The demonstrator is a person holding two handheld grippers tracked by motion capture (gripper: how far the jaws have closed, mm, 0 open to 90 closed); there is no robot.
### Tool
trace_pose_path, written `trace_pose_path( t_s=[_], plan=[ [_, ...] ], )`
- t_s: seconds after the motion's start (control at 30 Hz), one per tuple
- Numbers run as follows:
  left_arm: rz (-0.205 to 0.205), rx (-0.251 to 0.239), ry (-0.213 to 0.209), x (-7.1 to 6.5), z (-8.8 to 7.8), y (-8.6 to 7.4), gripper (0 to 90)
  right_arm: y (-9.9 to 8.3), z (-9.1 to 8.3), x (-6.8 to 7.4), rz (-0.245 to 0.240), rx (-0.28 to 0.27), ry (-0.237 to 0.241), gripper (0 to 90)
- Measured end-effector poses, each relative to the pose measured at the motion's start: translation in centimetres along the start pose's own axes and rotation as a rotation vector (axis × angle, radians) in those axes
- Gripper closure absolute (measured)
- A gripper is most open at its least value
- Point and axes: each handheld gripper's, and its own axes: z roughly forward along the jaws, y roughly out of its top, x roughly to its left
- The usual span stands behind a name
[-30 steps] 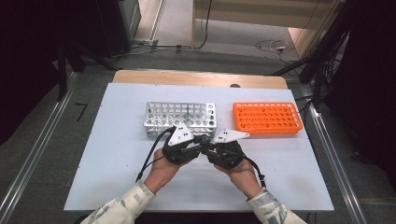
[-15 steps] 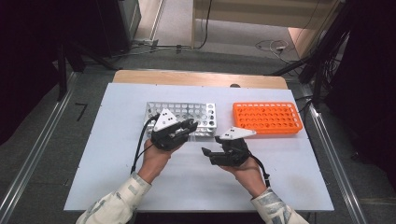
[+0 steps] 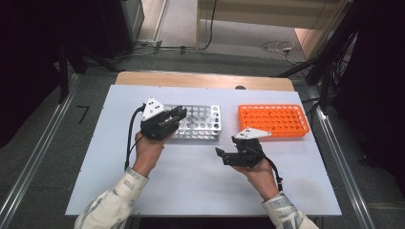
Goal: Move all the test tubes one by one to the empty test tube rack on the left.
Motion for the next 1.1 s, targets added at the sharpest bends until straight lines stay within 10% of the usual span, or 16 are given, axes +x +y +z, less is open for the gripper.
trace_pose_path(
  t_s=[1.1],
  plan=[
    [0.048,0.069,0.110,0.6,2.7,-2.8,75.2,0.0,-0.1,0.2,-0.008,-0.004,-0.007,23.3]
  ],
)
